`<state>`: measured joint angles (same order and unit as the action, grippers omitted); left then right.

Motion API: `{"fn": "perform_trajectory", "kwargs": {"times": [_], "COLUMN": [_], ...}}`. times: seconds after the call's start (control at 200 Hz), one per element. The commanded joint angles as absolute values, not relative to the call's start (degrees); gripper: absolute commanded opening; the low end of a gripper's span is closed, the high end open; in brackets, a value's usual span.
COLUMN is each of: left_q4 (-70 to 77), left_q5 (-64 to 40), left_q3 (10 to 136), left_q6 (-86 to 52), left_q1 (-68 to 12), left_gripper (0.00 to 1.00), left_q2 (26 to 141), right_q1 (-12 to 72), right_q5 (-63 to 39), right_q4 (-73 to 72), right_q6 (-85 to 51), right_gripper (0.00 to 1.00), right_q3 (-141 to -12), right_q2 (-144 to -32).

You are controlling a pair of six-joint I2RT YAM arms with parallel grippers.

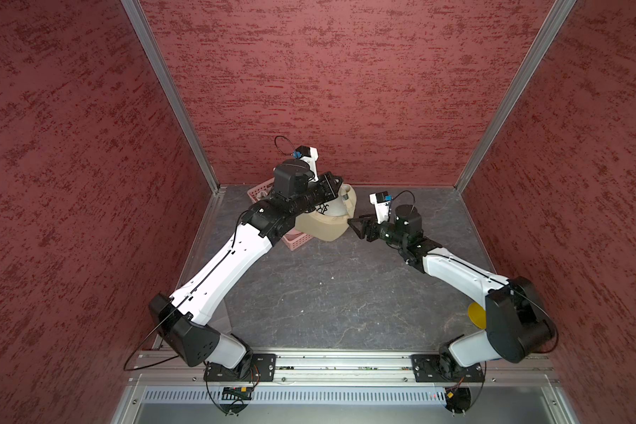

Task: Turn the baseball cap inside out
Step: Turn over the baseball cap.

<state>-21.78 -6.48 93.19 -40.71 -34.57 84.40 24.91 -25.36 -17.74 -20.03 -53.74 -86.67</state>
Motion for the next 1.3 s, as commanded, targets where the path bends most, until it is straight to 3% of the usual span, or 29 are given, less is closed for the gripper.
{"fn": "perform_trajectory", "kwargs": {"times": [0.0, 0.08, 0.13, 0.16, 0.245, 0.296, 0.351, 0.466, 0.566, 0.962, 1.297], "left_q4": [-19.3, -19.3, -18.9, -18.9, -19.4, -20.1, -22.0, -34.7, -41.1, -45.6, -24.1], "left_q5": [-6.4, -6.5, -7.0, -7.5, -8.5, -8.7, -8.3, -4.3, 0.4, 4.5, -9.8], "left_q3": [93.2, 93.2, 93.2, 93.3, 93.3, 93.4, 93.9, 100.0, 99.8, 87.6, 63.8], "left_q6": [-40.9, -40.9, -41.0, -41.1, -41.1, -40.3, -37.9, -27.3, -21.5, -20.2, -26.0], "left_q1": [-34.5, -34.4, -34.4, -34.4, -34.4, -34.4, -34.3, -33.9, -33.8, -32.7, -25.6], "left_gripper": [0.0, 0.0, 0.0, 0.0, 0.0, 0.0, 0.09, 0.45, 0.56, 0.6, 0.62], "left_q2": [83.1, 83.3, 83.5, 83.7, 84.2, 84.4, 84.8, 88.1, 87.4, 77.0, 72.8], "right_q1": [24.9, 25.2, 25.2, 25.2, 25.2, 25.1, 25.2, 24.5, 23.9, 21.7, 20.6], "right_q5": [-28.1, -28.0, -27.7, -27.7, -27.6, -27.8, -27.1, -23.9, -21.8, -22.7, -27.1], "right_q4": [-25.3, -26.5, -27.2, -27.3, -26.8, -25.7, -22.8, -11.2, -2.2, -0.5, -7.0], "right_q6": [-25.0, -25.8, -26.3, -26.6, -27.7, -28.2, -28.4, -30.2, -31.3, -38.7, -45.2], "right_gripper": [0.74, 0.76, 0.72, 0.66, 0.35, 0.24, 0.18, 0.12, 0.1, 0.07, 0.08], "right_q3": [-53.7, -52.1, -51.4, -51.2, -51.6, -52.2, -53.7, -60.2, -65.1, -68.7, -67.3], "right_q2": [-87.1, -86.5, -86.4, -86.5, -86.5, -86.0, -85.4, -85.5, -86.8, -91.0, -87.5]}}
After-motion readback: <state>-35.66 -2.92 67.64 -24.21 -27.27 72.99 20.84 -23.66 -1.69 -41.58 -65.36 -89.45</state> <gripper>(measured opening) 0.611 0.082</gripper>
